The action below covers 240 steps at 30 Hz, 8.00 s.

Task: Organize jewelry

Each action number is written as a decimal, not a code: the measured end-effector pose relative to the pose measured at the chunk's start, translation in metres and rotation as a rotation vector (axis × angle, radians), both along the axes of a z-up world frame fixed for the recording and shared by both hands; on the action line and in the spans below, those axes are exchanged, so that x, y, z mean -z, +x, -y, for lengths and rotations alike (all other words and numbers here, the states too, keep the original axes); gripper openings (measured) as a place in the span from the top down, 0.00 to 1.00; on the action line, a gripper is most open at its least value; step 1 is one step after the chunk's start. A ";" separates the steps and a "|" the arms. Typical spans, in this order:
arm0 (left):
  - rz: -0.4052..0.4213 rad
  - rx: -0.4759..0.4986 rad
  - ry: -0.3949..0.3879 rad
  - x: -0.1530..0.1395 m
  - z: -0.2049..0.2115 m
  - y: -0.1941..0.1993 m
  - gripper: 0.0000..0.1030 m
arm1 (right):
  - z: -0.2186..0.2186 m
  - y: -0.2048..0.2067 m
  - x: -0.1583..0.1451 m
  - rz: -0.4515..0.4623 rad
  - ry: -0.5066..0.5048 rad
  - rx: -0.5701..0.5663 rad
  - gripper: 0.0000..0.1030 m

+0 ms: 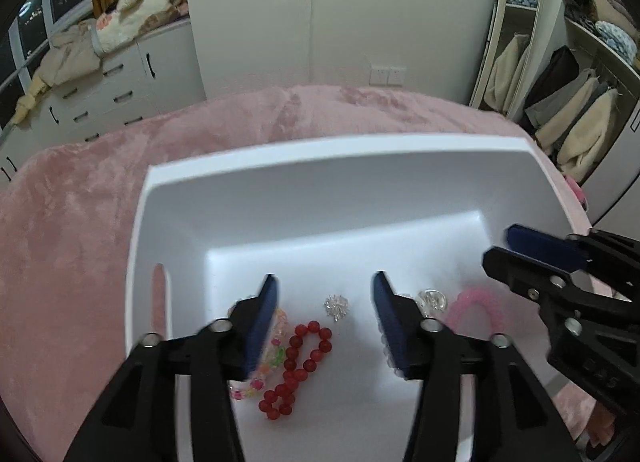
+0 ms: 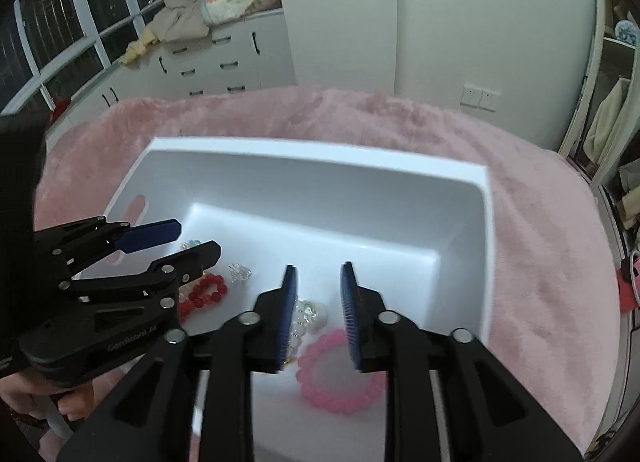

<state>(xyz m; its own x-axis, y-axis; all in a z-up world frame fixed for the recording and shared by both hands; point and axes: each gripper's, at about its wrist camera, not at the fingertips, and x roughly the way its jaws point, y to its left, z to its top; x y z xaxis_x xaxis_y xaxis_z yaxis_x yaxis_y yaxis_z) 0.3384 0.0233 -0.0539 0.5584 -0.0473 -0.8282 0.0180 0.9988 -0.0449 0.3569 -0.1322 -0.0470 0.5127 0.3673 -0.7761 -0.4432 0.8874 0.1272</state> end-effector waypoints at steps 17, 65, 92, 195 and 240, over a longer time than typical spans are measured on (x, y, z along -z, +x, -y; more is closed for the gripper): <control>0.131 0.052 -0.012 -0.047 0.008 -0.067 0.10 | 0.037 -0.098 -0.042 0.142 0.006 0.000 0.05; -0.033 0.184 -0.015 0.077 0.060 -0.190 0.48 | 0.026 -0.237 0.094 -0.194 0.101 -0.001 0.82; 0.128 0.245 -0.047 0.086 0.048 -0.245 0.62 | 0.096 -0.244 0.092 -0.207 0.246 0.219 0.82; 0.242 -0.012 -0.018 -0.043 -0.016 -0.098 0.15 | 0.039 -0.094 -0.011 0.186 0.192 0.068 0.05; 0.217 0.015 0.091 -0.060 -0.010 -0.227 0.08 | 0.053 -0.196 -0.027 0.122 0.151 0.111 0.05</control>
<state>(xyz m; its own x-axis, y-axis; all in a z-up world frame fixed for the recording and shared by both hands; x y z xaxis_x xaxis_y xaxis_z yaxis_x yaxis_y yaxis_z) 0.1114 0.0331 0.0066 0.7235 0.0127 -0.6902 0.0322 0.9981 0.0520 0.1613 -0.1851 -0.0197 0.6429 0.4109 -0.6464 -0.3643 0.9064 0.2138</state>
